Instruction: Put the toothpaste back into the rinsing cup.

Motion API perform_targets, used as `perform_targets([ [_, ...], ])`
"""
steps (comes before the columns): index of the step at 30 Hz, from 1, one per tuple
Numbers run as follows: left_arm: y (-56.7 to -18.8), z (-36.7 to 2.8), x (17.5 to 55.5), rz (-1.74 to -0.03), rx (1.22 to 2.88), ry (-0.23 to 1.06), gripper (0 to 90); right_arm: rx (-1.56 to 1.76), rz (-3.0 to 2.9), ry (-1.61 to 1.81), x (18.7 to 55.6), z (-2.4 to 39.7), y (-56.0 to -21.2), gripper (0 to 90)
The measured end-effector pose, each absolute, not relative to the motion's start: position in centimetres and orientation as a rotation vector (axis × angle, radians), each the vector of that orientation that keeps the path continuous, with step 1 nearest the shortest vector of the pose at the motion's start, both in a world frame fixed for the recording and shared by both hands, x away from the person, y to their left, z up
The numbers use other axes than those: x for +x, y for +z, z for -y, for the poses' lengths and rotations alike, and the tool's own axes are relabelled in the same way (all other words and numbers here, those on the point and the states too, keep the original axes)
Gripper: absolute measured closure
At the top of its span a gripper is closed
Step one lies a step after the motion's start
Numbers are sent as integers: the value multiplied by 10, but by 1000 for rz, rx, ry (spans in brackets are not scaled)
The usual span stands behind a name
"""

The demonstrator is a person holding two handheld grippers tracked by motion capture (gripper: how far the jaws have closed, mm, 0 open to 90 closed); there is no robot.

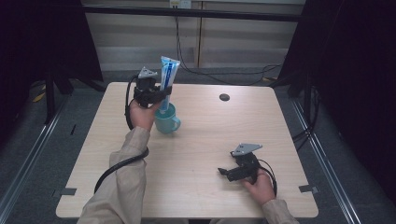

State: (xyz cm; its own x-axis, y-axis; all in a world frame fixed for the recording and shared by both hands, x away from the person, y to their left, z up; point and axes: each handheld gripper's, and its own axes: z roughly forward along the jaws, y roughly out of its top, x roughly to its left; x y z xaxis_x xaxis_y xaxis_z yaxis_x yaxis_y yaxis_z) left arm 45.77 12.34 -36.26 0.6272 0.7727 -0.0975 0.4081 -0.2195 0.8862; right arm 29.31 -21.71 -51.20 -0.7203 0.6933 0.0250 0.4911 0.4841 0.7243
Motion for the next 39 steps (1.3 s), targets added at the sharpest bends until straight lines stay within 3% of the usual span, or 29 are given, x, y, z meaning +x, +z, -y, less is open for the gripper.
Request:
perform_targets([
  [39,-411,-125,456,-1047,1863,494,727,1009,-2467,1074,293,217,-512,136],
])
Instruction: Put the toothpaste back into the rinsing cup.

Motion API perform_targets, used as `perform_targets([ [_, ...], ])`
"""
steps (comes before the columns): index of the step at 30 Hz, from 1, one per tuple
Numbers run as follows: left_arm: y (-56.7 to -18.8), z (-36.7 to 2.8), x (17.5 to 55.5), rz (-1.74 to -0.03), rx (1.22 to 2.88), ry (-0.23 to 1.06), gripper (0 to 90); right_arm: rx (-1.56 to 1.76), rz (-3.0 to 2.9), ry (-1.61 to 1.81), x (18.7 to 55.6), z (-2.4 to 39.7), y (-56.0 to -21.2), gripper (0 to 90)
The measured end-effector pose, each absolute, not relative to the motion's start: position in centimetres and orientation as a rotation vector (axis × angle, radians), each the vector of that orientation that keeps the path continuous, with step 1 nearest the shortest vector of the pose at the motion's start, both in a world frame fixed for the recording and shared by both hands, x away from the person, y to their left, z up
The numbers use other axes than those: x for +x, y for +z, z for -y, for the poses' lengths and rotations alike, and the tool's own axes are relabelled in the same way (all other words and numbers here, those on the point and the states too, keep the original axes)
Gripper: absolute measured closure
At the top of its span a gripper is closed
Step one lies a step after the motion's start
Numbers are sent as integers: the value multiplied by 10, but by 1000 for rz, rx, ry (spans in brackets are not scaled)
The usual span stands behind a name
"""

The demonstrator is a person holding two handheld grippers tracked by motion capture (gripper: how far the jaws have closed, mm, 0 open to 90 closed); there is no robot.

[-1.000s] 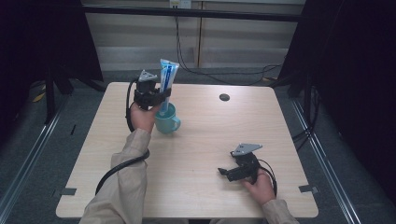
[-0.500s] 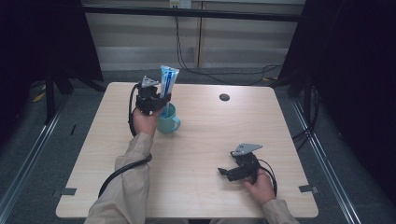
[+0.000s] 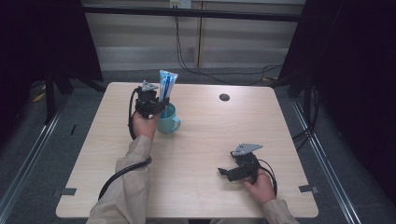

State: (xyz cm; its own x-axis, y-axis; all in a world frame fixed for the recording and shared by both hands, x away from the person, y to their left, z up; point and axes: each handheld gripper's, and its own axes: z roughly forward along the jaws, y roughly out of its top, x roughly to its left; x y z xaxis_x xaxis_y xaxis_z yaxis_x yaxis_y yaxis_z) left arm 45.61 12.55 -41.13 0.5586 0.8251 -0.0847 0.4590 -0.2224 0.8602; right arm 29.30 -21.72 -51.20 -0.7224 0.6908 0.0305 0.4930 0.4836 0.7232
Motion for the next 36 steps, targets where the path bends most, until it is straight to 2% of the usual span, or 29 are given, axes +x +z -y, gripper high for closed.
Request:
perform_targets([
  [36,-430,-123,456,-1082,1894,463,721,1011,-2468,1071,293,217,-512,136],
])
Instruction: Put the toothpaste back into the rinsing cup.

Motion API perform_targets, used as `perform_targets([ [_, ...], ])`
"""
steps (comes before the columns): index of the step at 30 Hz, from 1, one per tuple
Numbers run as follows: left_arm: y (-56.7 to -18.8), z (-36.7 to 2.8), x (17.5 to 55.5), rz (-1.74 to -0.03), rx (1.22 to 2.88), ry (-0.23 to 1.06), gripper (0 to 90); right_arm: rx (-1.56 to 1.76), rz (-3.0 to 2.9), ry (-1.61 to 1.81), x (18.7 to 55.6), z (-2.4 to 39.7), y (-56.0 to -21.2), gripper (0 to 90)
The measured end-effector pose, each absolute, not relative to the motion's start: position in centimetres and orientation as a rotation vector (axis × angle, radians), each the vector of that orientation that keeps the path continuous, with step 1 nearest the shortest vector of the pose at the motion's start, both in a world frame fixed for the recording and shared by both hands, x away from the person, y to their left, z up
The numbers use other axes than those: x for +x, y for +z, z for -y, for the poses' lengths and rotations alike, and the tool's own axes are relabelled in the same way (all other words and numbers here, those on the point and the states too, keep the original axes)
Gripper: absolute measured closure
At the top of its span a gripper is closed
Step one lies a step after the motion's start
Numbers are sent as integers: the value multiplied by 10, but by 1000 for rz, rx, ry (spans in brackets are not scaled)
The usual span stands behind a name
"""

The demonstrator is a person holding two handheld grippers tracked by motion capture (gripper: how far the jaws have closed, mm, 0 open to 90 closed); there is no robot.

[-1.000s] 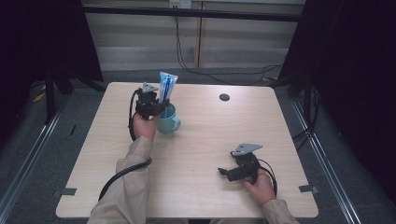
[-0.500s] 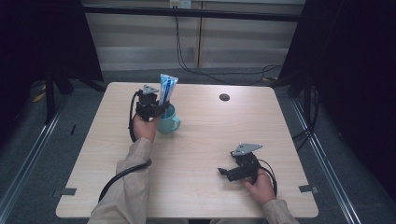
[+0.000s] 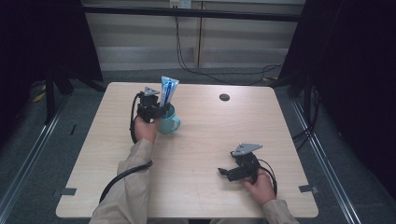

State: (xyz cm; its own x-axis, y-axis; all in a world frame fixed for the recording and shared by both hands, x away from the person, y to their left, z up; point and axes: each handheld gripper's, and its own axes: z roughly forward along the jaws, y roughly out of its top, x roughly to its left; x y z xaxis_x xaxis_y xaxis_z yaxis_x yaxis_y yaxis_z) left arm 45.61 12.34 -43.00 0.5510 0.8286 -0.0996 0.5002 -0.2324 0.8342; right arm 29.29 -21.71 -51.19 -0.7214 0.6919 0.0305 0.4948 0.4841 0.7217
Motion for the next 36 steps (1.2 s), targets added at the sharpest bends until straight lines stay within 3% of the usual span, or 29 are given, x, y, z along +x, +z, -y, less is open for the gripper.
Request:
perform_targets([
  [30,-439,-123,454,-1089,1935,449,705,1011,-2468,1071,293,217,-512,136],
  [36,-435,-124,454,-1080,1910,448,658,1009,-2468,1071,293,217,-512,136],
])
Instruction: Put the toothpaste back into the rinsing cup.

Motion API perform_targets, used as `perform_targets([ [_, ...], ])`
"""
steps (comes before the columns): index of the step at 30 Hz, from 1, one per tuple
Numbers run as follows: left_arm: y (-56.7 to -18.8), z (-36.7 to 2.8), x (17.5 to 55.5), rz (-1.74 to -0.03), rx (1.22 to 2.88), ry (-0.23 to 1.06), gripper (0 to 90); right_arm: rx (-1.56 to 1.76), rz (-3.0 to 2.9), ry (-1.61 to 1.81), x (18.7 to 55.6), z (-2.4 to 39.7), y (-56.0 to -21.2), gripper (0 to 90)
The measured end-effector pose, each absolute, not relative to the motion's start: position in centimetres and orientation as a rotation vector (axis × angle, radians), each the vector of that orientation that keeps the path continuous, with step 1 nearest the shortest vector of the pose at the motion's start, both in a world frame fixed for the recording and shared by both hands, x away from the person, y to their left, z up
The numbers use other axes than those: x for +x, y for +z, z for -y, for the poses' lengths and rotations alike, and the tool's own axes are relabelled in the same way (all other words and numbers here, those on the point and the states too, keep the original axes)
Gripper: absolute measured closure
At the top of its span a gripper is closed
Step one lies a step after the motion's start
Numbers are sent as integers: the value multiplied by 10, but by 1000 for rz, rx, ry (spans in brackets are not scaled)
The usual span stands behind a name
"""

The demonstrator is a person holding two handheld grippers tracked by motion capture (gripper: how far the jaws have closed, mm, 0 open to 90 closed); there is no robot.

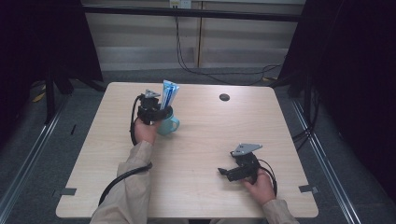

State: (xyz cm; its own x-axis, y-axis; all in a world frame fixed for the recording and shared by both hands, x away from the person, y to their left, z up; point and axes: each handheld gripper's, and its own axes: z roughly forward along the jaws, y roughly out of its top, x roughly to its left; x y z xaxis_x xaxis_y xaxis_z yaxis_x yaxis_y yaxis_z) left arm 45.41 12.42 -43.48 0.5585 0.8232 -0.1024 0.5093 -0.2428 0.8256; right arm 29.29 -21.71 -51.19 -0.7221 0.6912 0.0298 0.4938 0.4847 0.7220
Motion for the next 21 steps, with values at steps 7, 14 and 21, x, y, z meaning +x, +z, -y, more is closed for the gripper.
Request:
perform_targets([
  [7,-431,-128,455,-1068,1922,456,574,1010,-2468,1071,293,217,-512,136],
  [14,-430,-129,455,-1087,1933,461,396,1010,-2468,1071,293,217,-512,136],
  [21,-424,-133,453,-1088,1931,486,264,1008,-2468,1072,293,217,-512,136],
])
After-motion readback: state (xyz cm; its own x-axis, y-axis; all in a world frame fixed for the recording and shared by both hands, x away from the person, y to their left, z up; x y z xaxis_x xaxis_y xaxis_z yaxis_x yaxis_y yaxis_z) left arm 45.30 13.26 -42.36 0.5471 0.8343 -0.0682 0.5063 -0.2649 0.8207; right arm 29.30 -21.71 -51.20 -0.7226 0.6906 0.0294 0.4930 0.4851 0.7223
